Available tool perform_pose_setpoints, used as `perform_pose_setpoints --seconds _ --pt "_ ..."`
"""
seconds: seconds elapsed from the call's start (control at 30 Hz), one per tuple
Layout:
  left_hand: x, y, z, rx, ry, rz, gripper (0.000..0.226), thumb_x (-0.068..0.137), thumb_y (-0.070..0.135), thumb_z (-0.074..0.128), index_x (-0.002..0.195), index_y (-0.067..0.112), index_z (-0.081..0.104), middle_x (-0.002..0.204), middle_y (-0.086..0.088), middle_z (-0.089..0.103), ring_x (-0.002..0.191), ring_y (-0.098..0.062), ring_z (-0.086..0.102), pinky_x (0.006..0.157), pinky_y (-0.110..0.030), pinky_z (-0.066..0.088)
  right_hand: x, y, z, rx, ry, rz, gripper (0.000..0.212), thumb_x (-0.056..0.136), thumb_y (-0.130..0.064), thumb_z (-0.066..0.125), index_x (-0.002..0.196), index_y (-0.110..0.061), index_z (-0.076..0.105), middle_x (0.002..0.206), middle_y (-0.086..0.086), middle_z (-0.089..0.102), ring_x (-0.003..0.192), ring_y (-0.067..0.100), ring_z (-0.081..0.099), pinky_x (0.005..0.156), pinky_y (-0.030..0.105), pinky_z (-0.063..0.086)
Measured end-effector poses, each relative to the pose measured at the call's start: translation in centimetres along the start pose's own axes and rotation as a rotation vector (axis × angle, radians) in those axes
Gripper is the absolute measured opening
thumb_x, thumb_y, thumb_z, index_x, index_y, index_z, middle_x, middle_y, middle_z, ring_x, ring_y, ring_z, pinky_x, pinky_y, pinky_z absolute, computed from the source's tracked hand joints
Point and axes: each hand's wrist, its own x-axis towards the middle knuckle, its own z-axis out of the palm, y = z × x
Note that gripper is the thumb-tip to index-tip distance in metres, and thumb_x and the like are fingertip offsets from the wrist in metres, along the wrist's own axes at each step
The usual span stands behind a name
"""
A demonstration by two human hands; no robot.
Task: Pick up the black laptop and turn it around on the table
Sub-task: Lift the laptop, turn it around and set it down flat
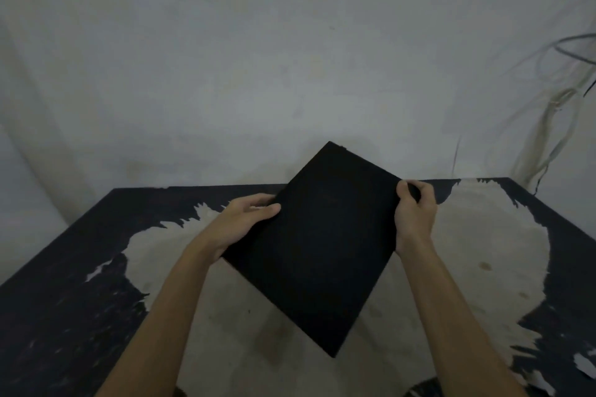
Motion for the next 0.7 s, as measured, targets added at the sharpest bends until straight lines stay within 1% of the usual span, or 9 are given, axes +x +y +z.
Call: perform_pose_setpoints --seconds 0.1,0.17,0.23,0.3,0.37,0.4,0.5,0.6,0.7 --pt "-0.7 -1.2 -2.3 -0.116 0.224 0.009 0.016 0.093 0.036 0.072 0.107 0.034 0.08 0.112 -0.004 0.078 0.101 -0.024 0.075 0.086 -0.039 0.06 -1.0 0.1 1.7 0.055 0.066 -0.003 0.006 0.097 -0.028 0.059 0.101 -0.024 0.06 0.1 -0.006 0.062 0.089 0.009 0.058 0.069 0.023 0.045" --pt "-1.2 -2.1 -2.6 -0.286 0.379 0.016 0.02 0.091 0.032 0.074 0.11 0.027 0.078 0.114 -0.007 0.077 0.106 -0.028 0.071 0.081 -0.039 0.056 -1.9 0.3 2.9 0.086 0.12 0.007 0.005 0.097 -0.027 0.058 0.101 -0.024 0.059 0.1 -0.007 0.061 0.089 0.009 0.059 0.071 0.023 0.046" --pt "-1.7 -3.1 -2.0 -0.432 0.484 0.062 0.029 0.09 0.027 0.076 0.118 0.022 0.072 0.117 -0.007 0.075 0.105 -0.026 0.07 0.075 -0.034 0.059 -3.0 0.5 4.0 0.114 0.175 0.02 0.005 0.098 -0.025 0.057 0.103 -0.023 0.058 0.102 -0.006 0.062 0.091 0.012 0.06 0.076 0.026 0.05" --pt "-2.0 -3.8 -0.9 -0.562 0.528 0.095 0.039 0.091 0.022 0.075 0.129 0.02 0.062 0.12 -0.007 0.072 0.104 -0.025 0.071 0.077 -0.036 0.063 -4.0 0.7 4.9 0.134 0.217 0.029 0.006 0.098 -0.024 0.056 0.104 -0.023 0.058 0.104 -0.004 0.062 0.094 0.014 0.061 0.081 0.029 0.053" --pt "-2.2 -4.6 0.5 -0.627 0.557 0.087 0.048 0.093 0.025 0.073 0.137 0.02 0.055 0.126 -0.006 0.07 0.109 -0.028 0.07 0.092 -0.048 0.059 -4.7 1.1 5.4 0.15 0.251 0.03 0.007 0.098 -0.024 0.056 0.104 -0.022 0.058 0.102 -0.005 0.062 0.093 0.013 0.061 0.083 0.031 0.054" --pt "-2.3 -5.0 1.1 -0.63 0.584 0.081 0.049 0.093 0.027 0.073 0.138 0.021 0.054 0.127 -0.006 0.069 0.111 -0.029 0.069 0.095 -0.052 0.057 -5.0 1.2 5.7 0.155 0.258 0.025 0.007 0.098 -0.024 0.056 0.105 -0.022 0.058 0.101 -0.006 0.062 0.092 0.012 0.061 0.084 0.032 0.054" --pt "-2.7 -6.0 1.9 -0.649 0.635 0.083 0.047 0.094 0.034 0.071 0.137 0.023 0.055 0.127 -0.006 0.07 0.111 -0.03 0.069 0.096 -0.055 0.057 -5.6 1.4 5.9 0.137 0.243 -0.004 0.011 0.098 -0.025 0.056 0.108 -0.02 0.058 0.102 -0.004 0.061 0.095 0.015 0.061 0.086 0.034 0.054" --pt "-2.7 -6.2 1.2 -0.653 0.627 0.075 0.044 0.095 0.036 0.07 0.134 0.022 0.057 0.125 -0.008 0.071 0.109 -0.031 0.07 0.094 -0.056 0.057 -5.6 1.5 5.3 0.072 0.185 -0.021 0.016 0.097 -0.026 0.06 0.111 -0.017 0.057 0.103 -0.002 0.061 0.095 0.016 0.061 0.086 0.035 0.053" --pt "-2.6 -5.9 -0.6 -0.642 0.595 0.075 0.044 0.093 0.037 0.072 0.133 0.025 0.059 0.122 -0.007 0.073 0.107 -0.032 0.072 0.09 -0.054 0.06 -4.8 1.7 3.8 -0.02 -0.007 0.088 0.022 0.094 -0.03 0.065 0.109 -0.015 0.058 0.106 0.006 0.064 0.09 0.018 0.062 0.078 0.039 0.056"
